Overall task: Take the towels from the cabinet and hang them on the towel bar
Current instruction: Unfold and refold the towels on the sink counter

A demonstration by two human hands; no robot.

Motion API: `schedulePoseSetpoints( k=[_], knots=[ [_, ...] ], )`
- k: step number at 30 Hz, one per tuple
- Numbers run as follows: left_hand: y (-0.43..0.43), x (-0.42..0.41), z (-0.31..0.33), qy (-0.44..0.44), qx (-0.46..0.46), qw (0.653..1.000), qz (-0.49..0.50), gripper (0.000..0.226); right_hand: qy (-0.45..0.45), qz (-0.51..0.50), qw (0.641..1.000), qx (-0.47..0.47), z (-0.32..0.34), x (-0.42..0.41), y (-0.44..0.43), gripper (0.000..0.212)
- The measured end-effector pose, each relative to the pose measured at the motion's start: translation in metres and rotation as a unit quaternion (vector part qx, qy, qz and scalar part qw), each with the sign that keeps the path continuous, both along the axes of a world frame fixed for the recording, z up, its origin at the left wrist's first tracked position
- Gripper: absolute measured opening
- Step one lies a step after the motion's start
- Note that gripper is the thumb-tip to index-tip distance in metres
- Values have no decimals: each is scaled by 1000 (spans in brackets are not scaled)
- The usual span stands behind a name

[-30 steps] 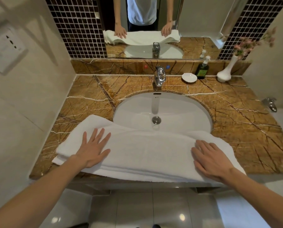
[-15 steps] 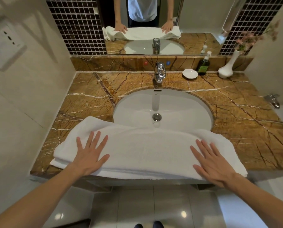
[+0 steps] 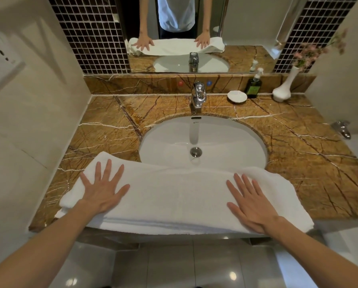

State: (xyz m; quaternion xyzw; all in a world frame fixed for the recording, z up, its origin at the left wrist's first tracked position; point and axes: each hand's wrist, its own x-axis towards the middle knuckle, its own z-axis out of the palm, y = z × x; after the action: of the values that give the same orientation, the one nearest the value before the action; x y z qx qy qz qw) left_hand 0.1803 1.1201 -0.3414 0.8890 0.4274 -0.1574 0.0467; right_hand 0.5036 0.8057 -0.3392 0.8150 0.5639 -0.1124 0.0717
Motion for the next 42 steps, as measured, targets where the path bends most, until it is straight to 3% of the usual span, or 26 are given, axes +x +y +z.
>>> schedulePoseSetpoints(
  k=[11, 17, 22, 31, 36, 39, 42],
  knots=[
    [-11, 1, 1, 1, 29, 999, -14, 84, 4, 26, 1000, -16, 10, -3, 7, 74],
    [-87, 34, 15, -105, 5, 990, -92, 70, 64, 49, 996, -24, 38, -21, 48, 60],
    [-137, 44, 10, -133, -31, 989, -63, 62, 125, 15, 991, -35, 44, -26, 103, 51],
    [-134, 57, 5, -72, -31, 996, -37, 75, 165, 34, 981, -94, 31, -32, 153, 42],
    [-140, 60, 5, -52, -10, 999, -10, 68, 205, 33, 972, -109, 23, -22, 162, 44],
    [-154, 71, 12, -39, -11, 997, 68, 64, 235, 62, 965, -102, 18, -14, 164, 31],
    [-173, 87, 10, -33, -4, 988, 150, 77, 258, 88, 960, -68, 15, -11, 160, 25]
  ],
)
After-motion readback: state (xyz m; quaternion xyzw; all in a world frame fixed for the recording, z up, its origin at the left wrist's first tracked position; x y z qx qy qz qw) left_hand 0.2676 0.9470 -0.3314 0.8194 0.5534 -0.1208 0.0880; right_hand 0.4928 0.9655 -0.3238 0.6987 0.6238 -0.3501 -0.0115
